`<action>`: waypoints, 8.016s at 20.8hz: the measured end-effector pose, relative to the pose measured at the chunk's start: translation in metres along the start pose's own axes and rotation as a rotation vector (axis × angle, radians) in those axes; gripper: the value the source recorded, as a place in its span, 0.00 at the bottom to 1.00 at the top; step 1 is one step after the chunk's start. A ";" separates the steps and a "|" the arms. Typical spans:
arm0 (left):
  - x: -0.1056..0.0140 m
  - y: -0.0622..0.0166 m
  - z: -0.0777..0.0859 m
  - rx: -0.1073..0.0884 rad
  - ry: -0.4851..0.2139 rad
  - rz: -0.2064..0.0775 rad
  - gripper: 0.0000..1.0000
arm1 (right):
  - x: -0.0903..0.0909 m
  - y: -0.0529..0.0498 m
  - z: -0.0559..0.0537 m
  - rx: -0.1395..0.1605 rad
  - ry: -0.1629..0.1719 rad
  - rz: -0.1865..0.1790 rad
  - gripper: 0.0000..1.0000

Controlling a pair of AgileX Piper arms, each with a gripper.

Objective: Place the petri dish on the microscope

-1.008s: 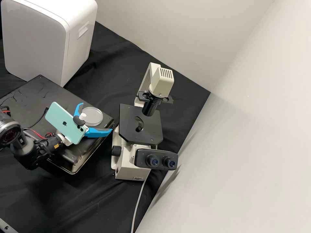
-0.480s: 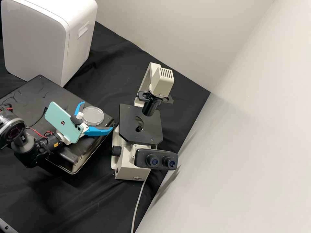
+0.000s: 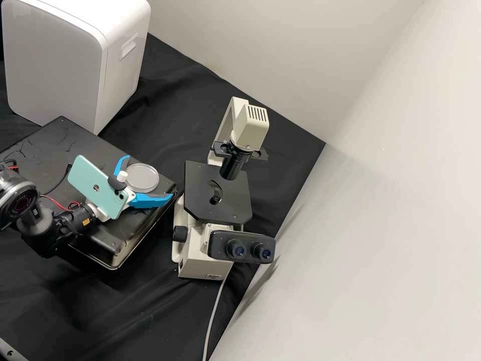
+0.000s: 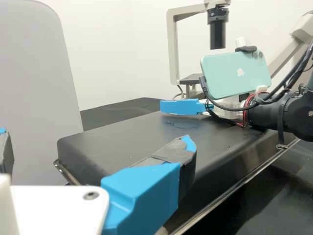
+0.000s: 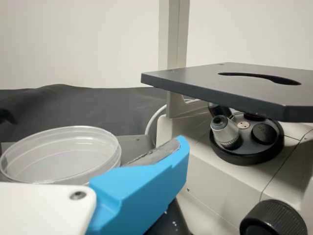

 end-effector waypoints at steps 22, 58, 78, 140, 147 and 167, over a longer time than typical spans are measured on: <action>-0.001 -0.0002 0.003 -0.001 -0.017 -0.002 1.00 | 0.000 -0.008 -0.007 -0.002 0.022 -0.030 0.00; 0.000 0.0006 -0.004 -0.010 0.032 0.003 1.00 | -0.011 0.004 -0.010 0.031 0.035 -0.032 0.00; -0.001 -0.0003 0.001 -0.009 0.002 -0.002 1.00 | -0.042 0.052 -0.010 0.100 0.057 0.100 0.00; -0.001 -0.0006 0.001 -0.008 0.003 -0.004 1.00 | 0.045 0.105 0.031 0.116 -0.043 0.222 0.00; -0.001 -0.0010 0.002 -0.008 -0.003 -0.006 1.00 | 0.063 0.105 0.038 0.093 -0.045 0.226 0.00; 0.002 -0.0019 -0.004 0.012 0.017 -0.009 1.00 | 0.074 0.104 0.046 0.054 -0.041 0.245 0.00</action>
